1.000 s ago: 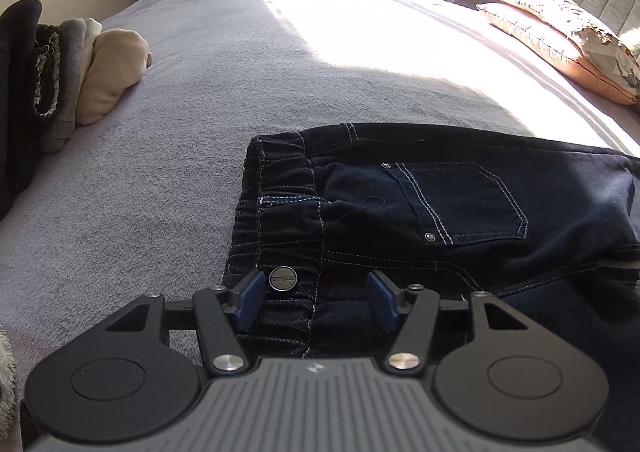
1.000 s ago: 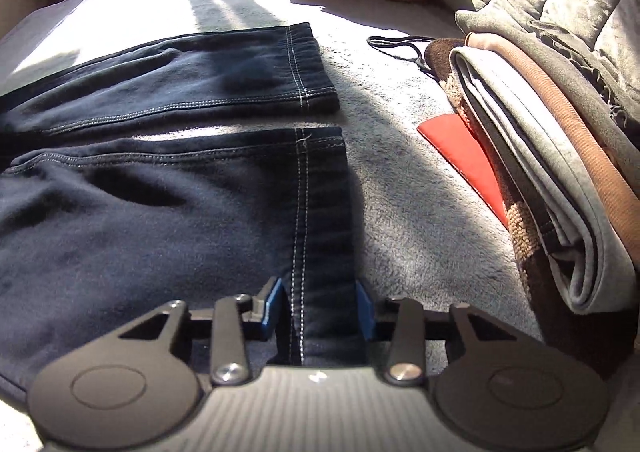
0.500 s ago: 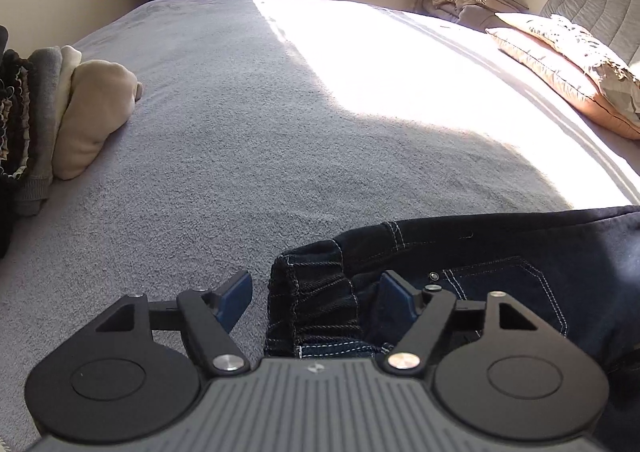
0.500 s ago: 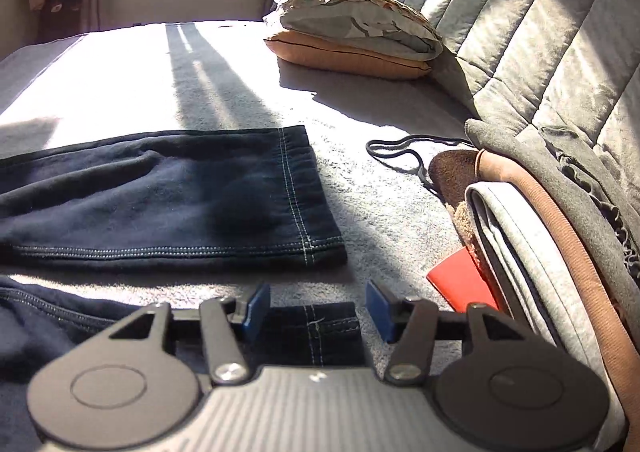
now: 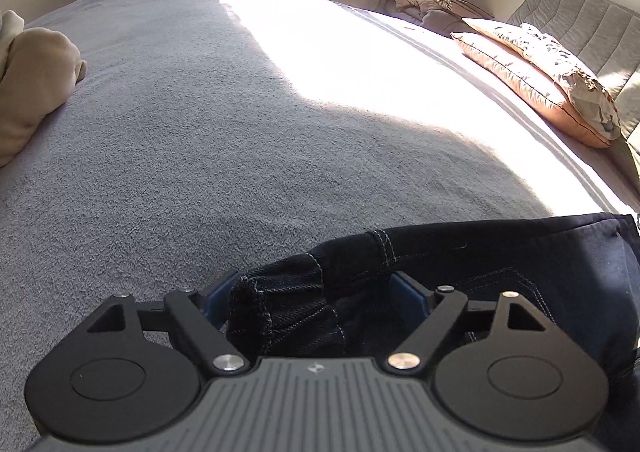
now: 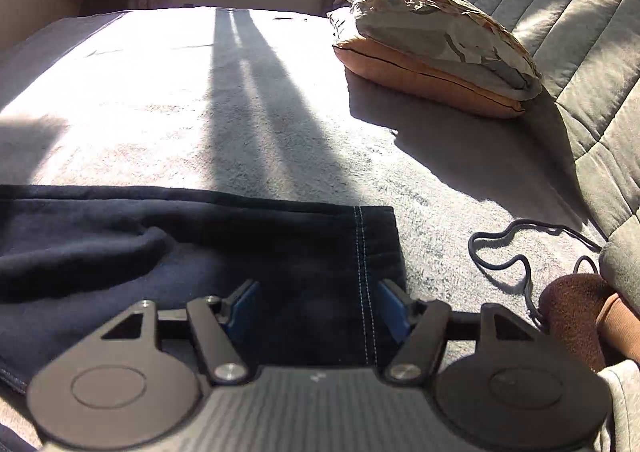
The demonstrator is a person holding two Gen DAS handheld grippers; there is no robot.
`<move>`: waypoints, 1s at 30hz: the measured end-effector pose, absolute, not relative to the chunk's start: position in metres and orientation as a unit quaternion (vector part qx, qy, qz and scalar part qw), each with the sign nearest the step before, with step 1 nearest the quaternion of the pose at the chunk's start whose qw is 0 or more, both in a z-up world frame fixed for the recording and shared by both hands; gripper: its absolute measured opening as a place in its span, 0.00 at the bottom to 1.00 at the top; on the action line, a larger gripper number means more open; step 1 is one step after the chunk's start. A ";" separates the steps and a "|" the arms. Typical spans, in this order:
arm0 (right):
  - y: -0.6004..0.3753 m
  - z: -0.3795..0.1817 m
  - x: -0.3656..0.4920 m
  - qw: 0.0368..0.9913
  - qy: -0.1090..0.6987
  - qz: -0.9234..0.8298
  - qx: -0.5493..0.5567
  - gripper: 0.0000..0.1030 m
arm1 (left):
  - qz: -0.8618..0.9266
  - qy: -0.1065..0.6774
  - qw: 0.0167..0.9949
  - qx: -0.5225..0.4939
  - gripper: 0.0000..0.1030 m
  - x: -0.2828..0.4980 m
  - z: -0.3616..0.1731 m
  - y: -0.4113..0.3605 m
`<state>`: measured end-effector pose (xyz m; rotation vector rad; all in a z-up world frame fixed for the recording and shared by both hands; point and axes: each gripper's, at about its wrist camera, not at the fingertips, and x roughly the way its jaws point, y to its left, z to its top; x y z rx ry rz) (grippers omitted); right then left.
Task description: Fold clothes
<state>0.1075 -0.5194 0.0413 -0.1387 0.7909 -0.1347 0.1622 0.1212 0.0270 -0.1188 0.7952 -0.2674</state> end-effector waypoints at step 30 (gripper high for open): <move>-0.534 0.105 0.129 0.970 0.207 -0.101 -0.081 0.27 | -0.102 0.357 0.926 -0.074 0.15 0.169 0.046 0.122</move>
